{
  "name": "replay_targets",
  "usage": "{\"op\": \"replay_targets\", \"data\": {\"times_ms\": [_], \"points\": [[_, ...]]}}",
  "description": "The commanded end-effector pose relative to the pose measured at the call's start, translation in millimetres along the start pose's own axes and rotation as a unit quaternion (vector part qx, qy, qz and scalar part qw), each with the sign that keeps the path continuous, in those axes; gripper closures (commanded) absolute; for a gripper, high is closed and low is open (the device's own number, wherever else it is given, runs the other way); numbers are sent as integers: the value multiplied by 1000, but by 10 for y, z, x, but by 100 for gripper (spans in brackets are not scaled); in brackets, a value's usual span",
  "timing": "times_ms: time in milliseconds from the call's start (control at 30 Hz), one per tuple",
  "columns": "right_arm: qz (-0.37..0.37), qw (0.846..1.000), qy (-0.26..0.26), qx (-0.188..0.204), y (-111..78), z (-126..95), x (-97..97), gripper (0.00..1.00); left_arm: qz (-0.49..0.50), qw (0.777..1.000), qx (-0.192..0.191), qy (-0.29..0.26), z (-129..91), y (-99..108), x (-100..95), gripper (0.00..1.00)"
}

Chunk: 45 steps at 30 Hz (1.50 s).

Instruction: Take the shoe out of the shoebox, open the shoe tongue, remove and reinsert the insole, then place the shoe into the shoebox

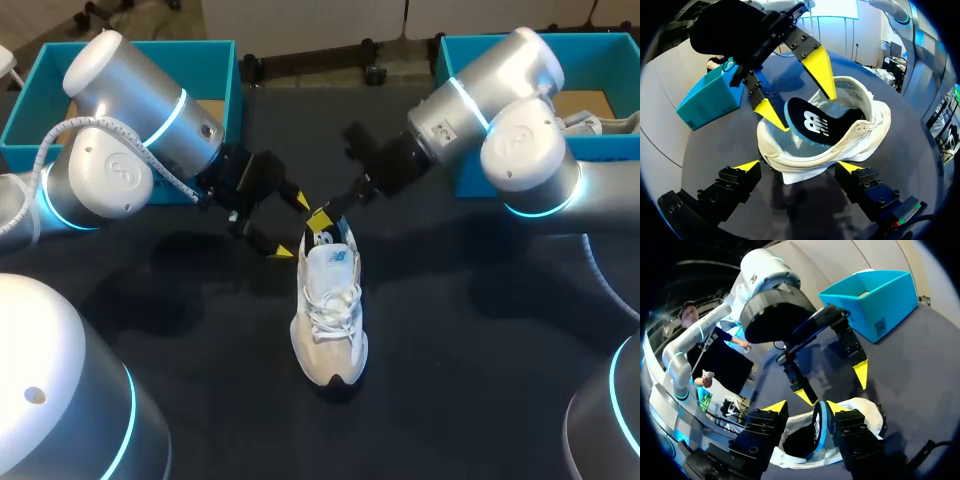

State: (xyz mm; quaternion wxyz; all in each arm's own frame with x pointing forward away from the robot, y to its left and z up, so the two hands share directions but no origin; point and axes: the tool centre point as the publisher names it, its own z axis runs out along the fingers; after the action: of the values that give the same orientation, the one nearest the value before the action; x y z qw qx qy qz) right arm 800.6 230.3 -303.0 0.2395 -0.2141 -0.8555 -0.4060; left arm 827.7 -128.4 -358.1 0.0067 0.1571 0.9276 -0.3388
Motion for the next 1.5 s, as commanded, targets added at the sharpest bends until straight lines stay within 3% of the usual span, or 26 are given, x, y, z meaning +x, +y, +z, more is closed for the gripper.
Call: {"op": "replay_targets", "data": {"times_ms": [33, 267, 567, 700, 800, 967, 1500], "points": [[-4, 1000, -6, 2, 66, -78, -12, 48, 0, 1000, -2, 0, -2, -6, 8, 0], [-5, 1000, -20, -6, 77, -164, -28, 50, 0, 1000, -2, 0, -2, -6, 8, 0], [9, 998, -44, -35, -64, -253, 25, 55, 0, 1000, -2, 0, -2, -6, 8, 0], [17, 998, -57, -36, -119, -320, 32, 73, 0, 1000, -2, 0, -2, -6, 8, 0], [26, 997, -69, -38, -157, -361, 40, 100, 0, 1000, -2, 0, -2, -6, 8, 0], [43, 993, -96, -54, -234, -416, 34, 100, 0, 1000, -2, 0, -2, -6, 8, 0], [122, 971, -202, -45, -382, -661, 73, 100, 10, 1000, -9, 12, -554, 52, 1, 0]]}}
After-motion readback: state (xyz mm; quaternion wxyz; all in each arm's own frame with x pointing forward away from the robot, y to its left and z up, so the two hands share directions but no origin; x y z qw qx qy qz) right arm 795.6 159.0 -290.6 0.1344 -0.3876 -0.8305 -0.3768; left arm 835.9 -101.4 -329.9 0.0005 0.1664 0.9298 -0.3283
